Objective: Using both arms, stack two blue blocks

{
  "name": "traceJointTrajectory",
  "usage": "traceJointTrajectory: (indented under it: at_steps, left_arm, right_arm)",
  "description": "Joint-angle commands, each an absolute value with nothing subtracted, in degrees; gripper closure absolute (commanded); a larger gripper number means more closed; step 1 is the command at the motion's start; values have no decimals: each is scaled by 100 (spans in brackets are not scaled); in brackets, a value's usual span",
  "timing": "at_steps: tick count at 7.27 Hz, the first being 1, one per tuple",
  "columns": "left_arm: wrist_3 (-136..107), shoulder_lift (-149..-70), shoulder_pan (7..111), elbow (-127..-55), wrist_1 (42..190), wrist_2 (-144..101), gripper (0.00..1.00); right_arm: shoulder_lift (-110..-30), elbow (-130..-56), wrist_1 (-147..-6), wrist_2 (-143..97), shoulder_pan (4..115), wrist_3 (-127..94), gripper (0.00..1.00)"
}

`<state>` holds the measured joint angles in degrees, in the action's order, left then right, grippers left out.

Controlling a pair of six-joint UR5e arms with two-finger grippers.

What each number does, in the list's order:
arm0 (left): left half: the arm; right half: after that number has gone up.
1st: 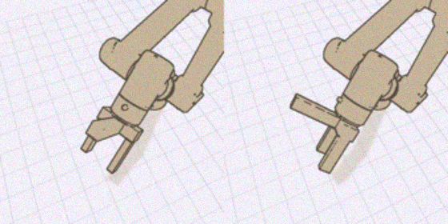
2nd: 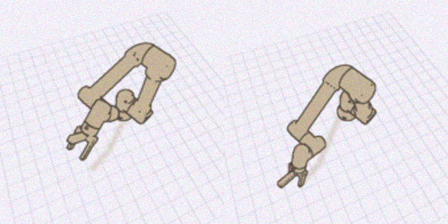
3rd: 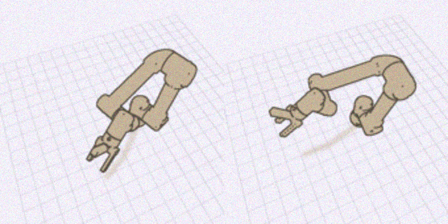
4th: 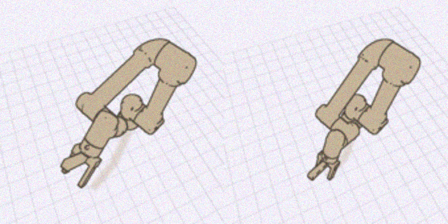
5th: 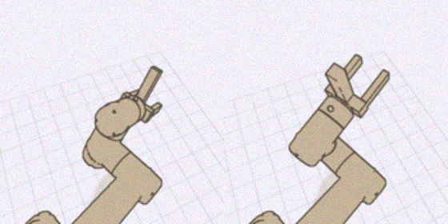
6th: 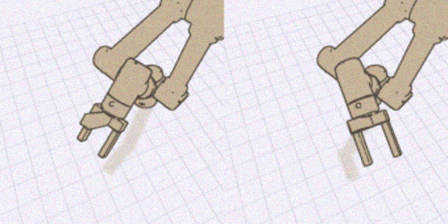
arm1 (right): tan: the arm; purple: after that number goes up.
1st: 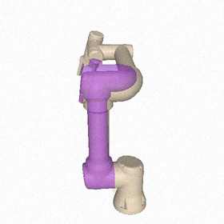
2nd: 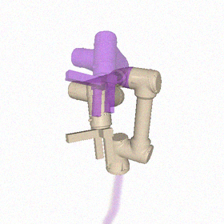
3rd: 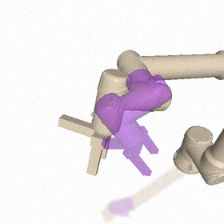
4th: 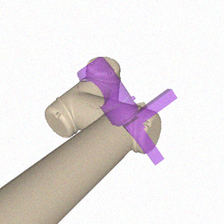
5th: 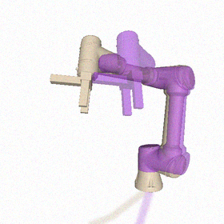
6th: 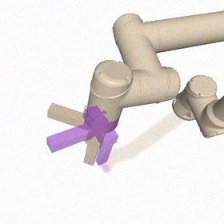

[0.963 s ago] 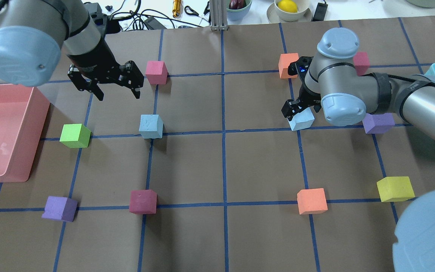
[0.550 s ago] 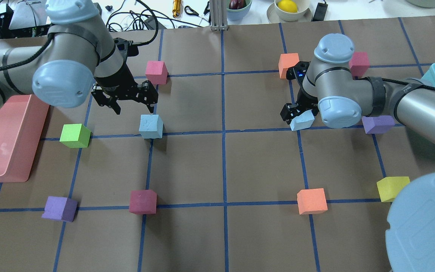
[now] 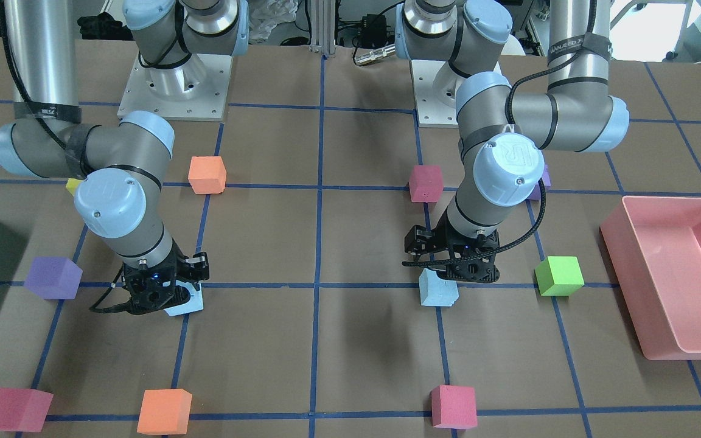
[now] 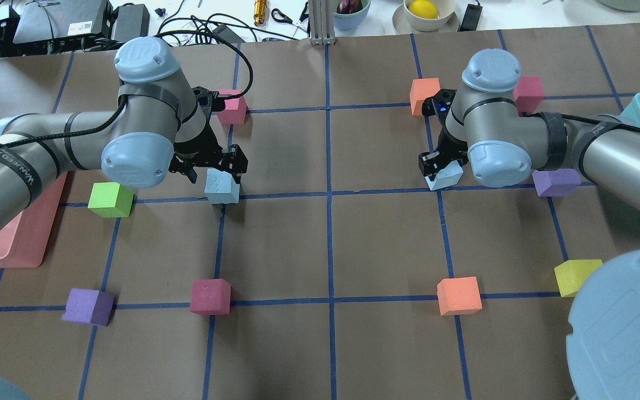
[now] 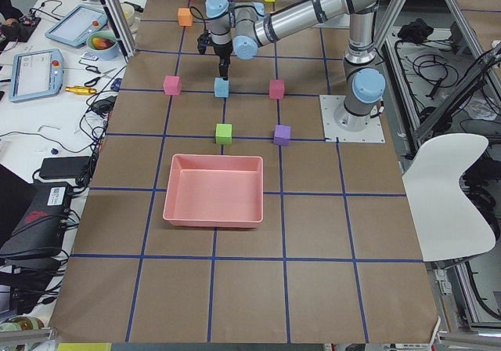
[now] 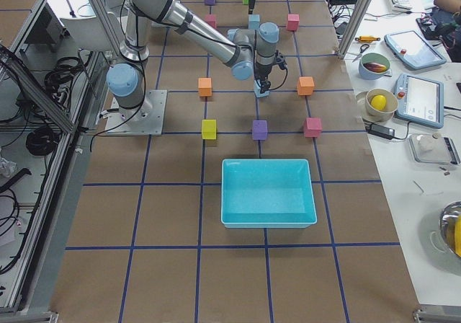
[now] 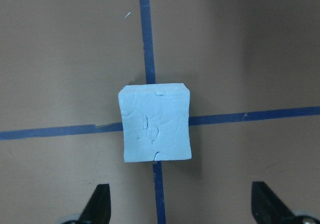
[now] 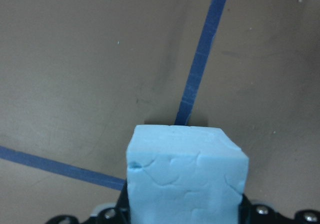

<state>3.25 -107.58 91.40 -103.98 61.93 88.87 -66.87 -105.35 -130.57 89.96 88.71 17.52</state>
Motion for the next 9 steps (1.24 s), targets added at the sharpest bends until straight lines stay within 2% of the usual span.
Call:
traceJointTrajectory:
  at_steps: [1, 3, 6, 9]
  left_arm:
    - [396, -11012, 9132, -10459, 5986, 8903, 0]
    - [439, -11170, 9088, -10450, 5599, 8912, 0]
    - [404, -11372, 9079, -10494, 5564, 8956, 0]
    - [378, -11391, 9088, -10529, 5458, 8956, 0]
  right_arm:
    - [-6724, -9918, -12747, 8904, 9017, 921, 100]
    - [-6357, -9048, -12123, 8919, 9595, 119, 100]
    - [-5313, -7686, -11962, 8877, 10229, -1715, 100]
    - [-4756, -6927, -11689, 8859, 10695, -2039, 99]
